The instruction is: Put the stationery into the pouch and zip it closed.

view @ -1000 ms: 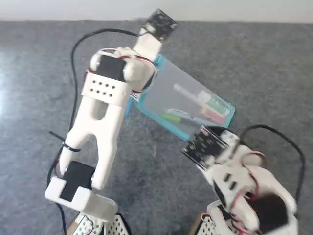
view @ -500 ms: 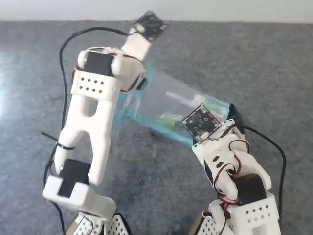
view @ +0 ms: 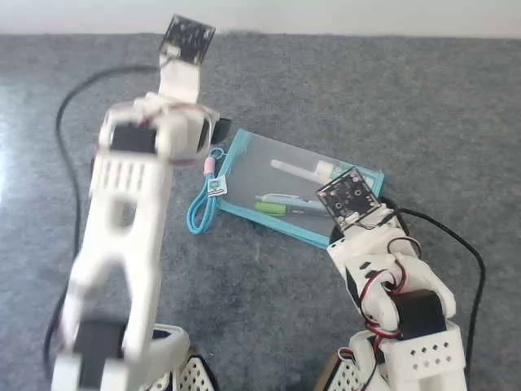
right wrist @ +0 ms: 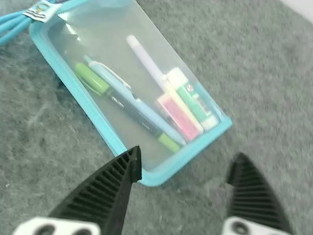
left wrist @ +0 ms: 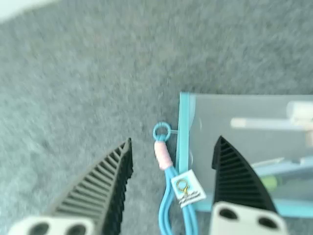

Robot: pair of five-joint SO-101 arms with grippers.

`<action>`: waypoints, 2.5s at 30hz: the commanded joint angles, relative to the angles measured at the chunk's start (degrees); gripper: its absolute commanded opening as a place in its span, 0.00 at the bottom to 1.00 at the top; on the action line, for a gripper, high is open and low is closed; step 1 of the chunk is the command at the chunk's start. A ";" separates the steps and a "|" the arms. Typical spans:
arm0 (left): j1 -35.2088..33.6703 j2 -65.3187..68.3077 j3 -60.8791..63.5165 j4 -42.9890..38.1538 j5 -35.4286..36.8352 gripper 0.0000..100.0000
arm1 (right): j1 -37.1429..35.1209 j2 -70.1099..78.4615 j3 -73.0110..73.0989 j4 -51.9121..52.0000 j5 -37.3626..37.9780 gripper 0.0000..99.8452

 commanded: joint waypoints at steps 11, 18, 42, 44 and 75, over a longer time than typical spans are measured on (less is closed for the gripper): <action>3.34 -56.70 64.13 -26.99 1.76 0.24 | 17.89 -0.13 8.70 1.71 -0.62 0.01; 2.99 -72.26 76.62 -26.90 1.76 0.24 | 23.96 -0.13 19.34 -4.44 -0.53 0.01; 1.32 -86.42 80.48 10.55 1.32 0.25 | 23.60 -17.54 29.45 -2.86 -0.97 0.01; 1.32 -86.42 80.48 11.16 1.32 0.24 | 23.34 -24.22 31.56 -0.13 -0.97 0.01; 1.41 -86.42 80.48 11.16 1.32 0.24 | 23.34 -28.53 37.01 0.22 -0.53 0.01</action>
